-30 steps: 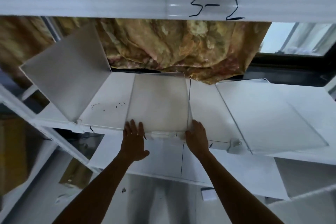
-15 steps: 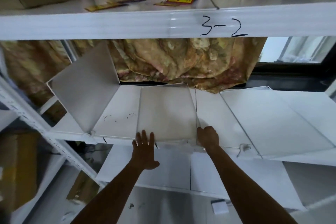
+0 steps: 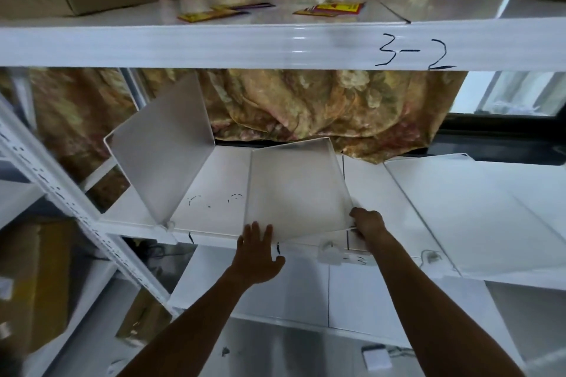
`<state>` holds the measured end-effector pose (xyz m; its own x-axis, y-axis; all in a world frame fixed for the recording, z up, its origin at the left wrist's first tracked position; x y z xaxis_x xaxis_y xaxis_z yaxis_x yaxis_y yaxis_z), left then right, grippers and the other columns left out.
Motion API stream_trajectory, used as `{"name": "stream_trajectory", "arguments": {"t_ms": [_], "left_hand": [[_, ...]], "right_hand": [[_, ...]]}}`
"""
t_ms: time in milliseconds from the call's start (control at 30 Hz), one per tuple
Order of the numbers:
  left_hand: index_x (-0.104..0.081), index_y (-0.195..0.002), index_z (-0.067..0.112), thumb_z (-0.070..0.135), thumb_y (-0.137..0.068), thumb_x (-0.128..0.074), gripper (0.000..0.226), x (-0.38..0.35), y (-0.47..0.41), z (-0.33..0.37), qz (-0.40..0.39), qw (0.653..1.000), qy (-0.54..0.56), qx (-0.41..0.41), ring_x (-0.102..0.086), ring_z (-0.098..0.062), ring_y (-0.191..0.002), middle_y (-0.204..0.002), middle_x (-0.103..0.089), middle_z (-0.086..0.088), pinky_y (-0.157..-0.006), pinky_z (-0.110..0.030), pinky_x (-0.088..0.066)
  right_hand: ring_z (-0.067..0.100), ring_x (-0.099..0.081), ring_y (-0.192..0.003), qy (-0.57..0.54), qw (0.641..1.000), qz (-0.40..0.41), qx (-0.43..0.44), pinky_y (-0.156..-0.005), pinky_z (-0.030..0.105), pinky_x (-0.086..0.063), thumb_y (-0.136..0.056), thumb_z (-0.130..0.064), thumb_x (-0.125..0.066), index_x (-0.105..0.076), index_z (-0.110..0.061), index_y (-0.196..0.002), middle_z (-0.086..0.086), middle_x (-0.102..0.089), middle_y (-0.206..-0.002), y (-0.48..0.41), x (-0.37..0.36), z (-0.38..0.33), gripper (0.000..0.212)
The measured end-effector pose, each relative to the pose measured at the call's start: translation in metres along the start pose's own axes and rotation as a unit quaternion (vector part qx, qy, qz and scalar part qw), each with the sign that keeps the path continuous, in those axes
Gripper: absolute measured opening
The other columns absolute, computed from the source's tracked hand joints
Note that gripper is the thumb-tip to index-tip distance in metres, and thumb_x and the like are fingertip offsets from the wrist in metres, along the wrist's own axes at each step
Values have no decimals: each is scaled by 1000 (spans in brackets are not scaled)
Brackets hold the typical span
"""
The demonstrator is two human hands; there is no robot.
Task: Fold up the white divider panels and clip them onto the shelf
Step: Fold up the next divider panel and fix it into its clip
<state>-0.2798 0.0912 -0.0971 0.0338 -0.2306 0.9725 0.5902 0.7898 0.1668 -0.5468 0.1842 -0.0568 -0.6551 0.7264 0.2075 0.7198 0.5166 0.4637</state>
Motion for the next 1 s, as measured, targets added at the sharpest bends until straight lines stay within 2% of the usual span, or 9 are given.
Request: {"name": "stream_trajectory", "arguments": {"t_ms": [100, 167, 267, 333, 400, 600, 767, 867, 1000], "left_hand": [[-10, -154, 17, 70, -86, -39, 90, 12, -7, 7, 9, 998, 51, 39, -12, -40, -146, -159, -12, -19, -116, -53, -24], [-13, -153, 17, 72, -85, -41, 92, 19, -10, 12, 14, 995, 81, 50, -21, -39, -143, -156, -19, -20, -113, -52, -31], [-9, -154, 14, 70, -87, -41, 93, 26, -14, 20, 4, 990, 122, 75, -19, -41, -144, -159, -10, -21, -113, -52, -31], [-5, -154, 12, 70, -88, -39, 94, 29, -18, 24, -6, 986, 136, 97, -13, -42, -146, -160, 3, -23, -115, -54, -28], [-3, -154, 10, 70, -89, -36, 94, 34, -23, 30, -8, 986, 136, 100, -15, -44, -145, -160, 5, -25, -114, -53, -27], [-2, -153, 7, 56, -96, -35, 82, 65, -32, 56, 9, 994, 89, 63, -41, -48, -131, -152, -24, -32, -105, -50, -38], [6, -152, 2, 32, -95, -43, 81, 82, -31, 77, -23, 992, 114, 40, -49, -43, -122, -139, -41, -29, -101, -45, -41], [10, -151, 1, 24, -92, -45, 84, 89, -27, 90, -48, 988, 145, 26, -53, -38, -117, -134, -48, -26, -99, -42, -45], [8, -152, 11, 18, -91, -43, 80, 101, -24, 106, -65, 973, 221, 10, -62, -30, -101, -123, -57, -17, -87, -38, -55]], "right_hand": [[27, -65, -67, -114, 993, -43, -10, -61, 34, -57, -91, -6, -57, -59, 0, -82, 18, -65, -88, 11, -11, -12, 11], [31, -72, -76, -140, 987, -74, 10, -65, 34, -60, -95, -6, -50, -61, 0, -88, 17, -71, -94, 23, -16, -25, 14], [31, -76, -79, -114, 987, -81, 77, -57, 29, -60, -95, -9, -44, -64, 9, -104, 20, -73, -101, 38, -19, -46, 29], [32, -76, -75, -95, 986, -83, 113, -59, 31, -61, -96, -10, -43, -61, 12, -110, 23, -73, -103, 46, -19, -58, 31], [34, -76, -74, -91, 983, -84, 137, -64, 36, -63, -96, -8, -47, -56, 9, -115, 21, -73, -101, 53, -18, -70, 27], [37, -75, -76, -58, 970, -76, 224, -73, 51, -63, -93, -11, -48, -50, -13, -96, 16, -74, -100, 75, -13, -106, 4], [33, -75, -76, -24, 959, -85, 270, -72, 50, -63, -95, -17, -50, -49, -19, -95, 13, -73, -105, 90, -19, -123, 2], [29, -75, -89, -1, 952, -126, 280, -76, 48, -63, -93, -19, -54, -52, -21, -100, 10, -69, -111, 102, -24, -129, 8], [24, -70, -97, 118, 935, -164, 290, -80, 47, -63, -88, -24, -51, -47, -22, -134, 6, -68, -115, 110, -36, -127, 46]]}}
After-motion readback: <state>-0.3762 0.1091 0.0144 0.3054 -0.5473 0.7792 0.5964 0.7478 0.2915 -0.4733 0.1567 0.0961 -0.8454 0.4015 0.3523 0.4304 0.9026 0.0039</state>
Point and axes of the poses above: each hand's wrist, its own y-axis away from the middle knuckle, its own x-axis out of the back of the hand, z = x × y, the point moved 3 cm from there along -y, towards the middle knuckle
